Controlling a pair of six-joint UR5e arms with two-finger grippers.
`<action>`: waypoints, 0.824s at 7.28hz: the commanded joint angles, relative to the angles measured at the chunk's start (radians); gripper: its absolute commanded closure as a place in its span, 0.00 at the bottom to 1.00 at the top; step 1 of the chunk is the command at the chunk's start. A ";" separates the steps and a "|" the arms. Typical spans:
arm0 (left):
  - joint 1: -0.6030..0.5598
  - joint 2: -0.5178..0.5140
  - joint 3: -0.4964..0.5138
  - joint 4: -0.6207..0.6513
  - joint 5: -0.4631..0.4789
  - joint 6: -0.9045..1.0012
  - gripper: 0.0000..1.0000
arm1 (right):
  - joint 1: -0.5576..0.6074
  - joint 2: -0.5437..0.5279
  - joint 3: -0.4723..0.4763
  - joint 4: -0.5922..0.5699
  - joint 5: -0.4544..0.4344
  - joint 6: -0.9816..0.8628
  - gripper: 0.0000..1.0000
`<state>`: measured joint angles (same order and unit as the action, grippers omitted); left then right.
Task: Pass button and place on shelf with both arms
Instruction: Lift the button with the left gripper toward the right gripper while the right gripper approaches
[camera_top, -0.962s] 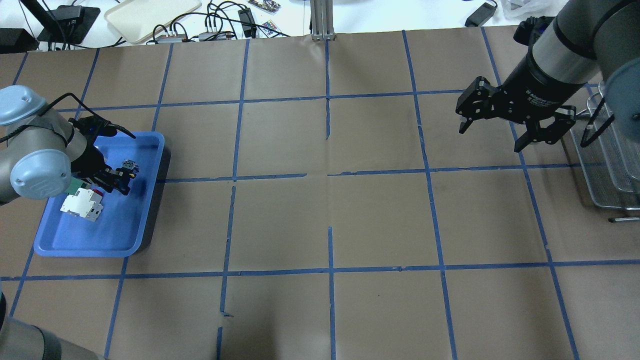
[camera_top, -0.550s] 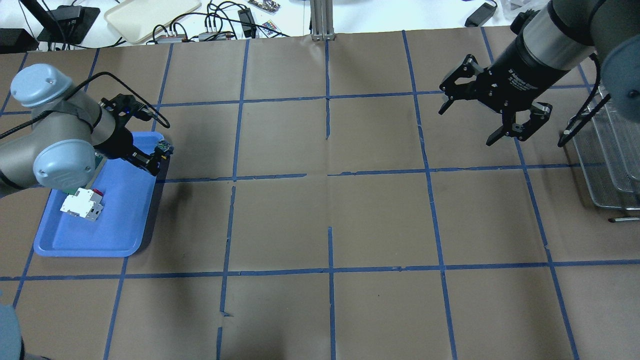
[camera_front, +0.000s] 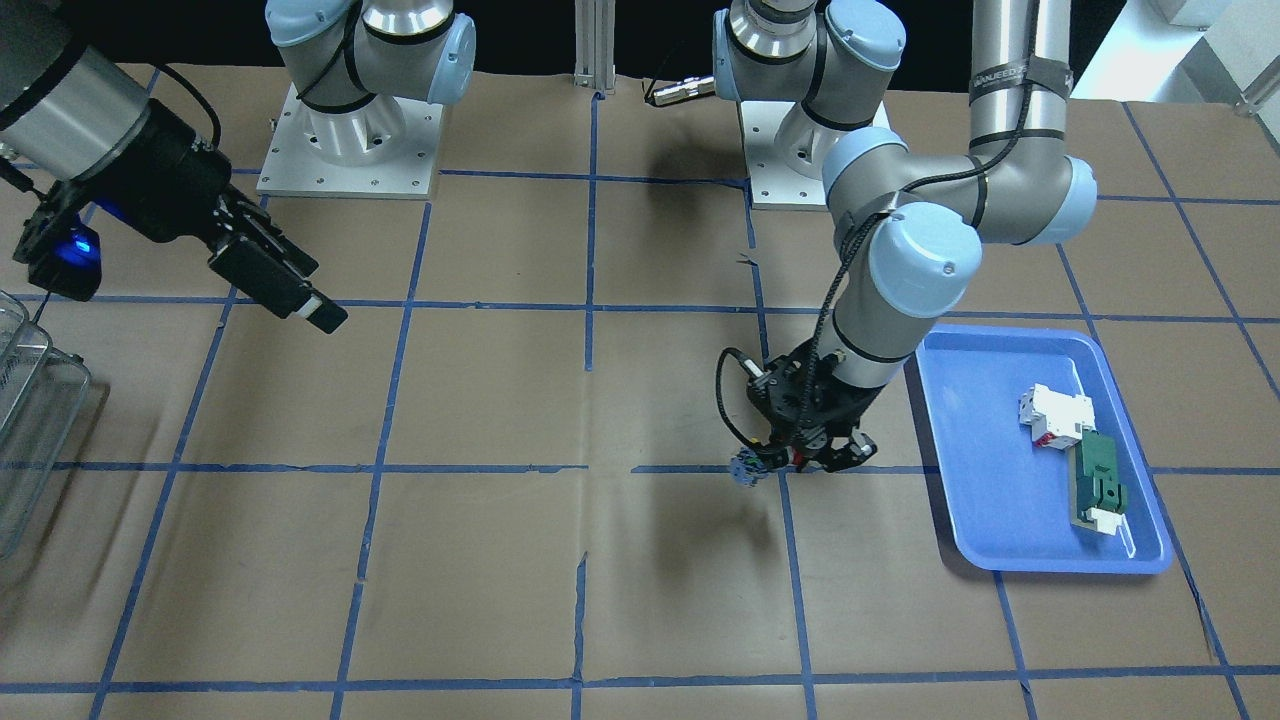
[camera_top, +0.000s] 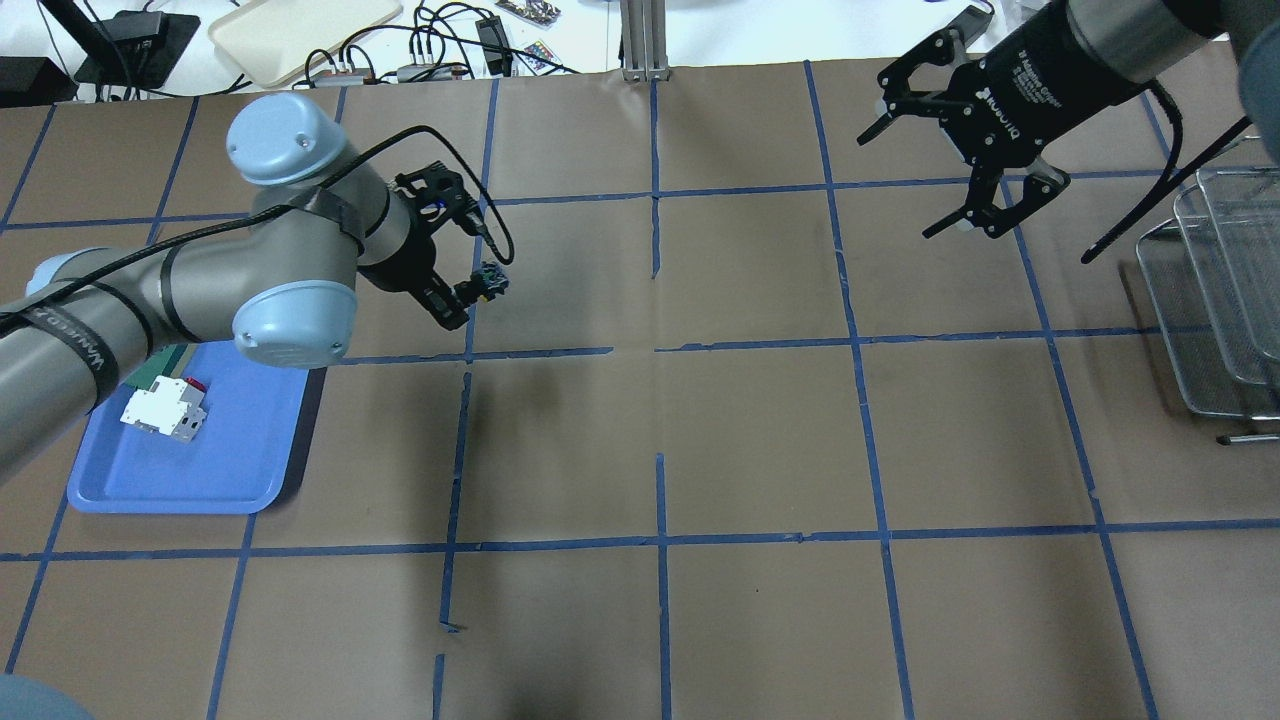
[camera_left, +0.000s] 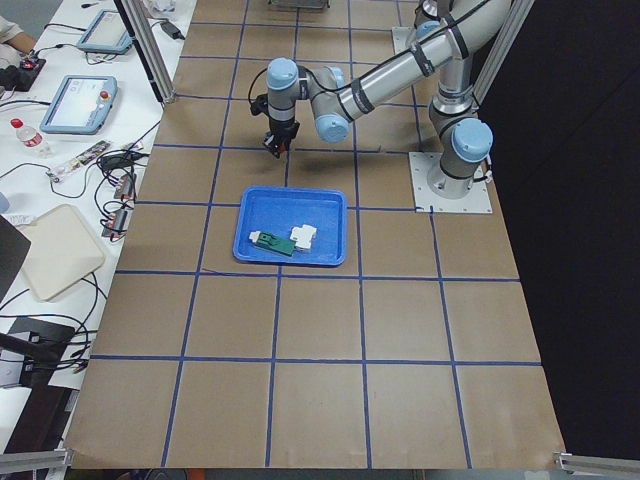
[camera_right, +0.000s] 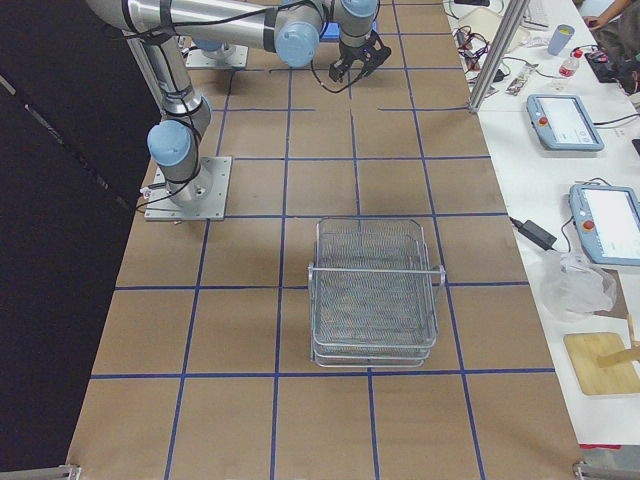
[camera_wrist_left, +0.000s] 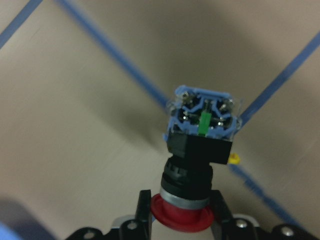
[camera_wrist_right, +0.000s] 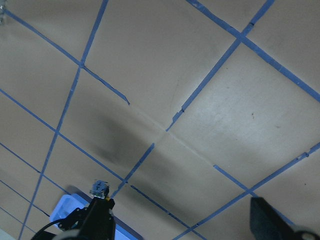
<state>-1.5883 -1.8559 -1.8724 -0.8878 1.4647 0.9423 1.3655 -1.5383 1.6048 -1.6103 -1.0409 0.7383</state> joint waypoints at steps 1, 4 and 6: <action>-0.082 -0.023 0.051 0.001 -0.116 0.010 0.99 | -0.028 0.039 -0.022 0.001 0.019 0.027 0.00; -0.223 -0.023 0.198 -0.011 -0.256 0.006 1.00 | -0.026 0.041 -0.013 0.094 0.186 0.083 0.00; -0.286 0.021 0.228 -0.014 -0.405 -0.029 1.00 | -0.023 0.087 -0.019 0.092 0.185 0.146 0.00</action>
<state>-1.8308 -1.8615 -1.6679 -0.9000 1.1233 0.9310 1.3416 -1.4803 1.5897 -1.5223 -0.8690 0.8461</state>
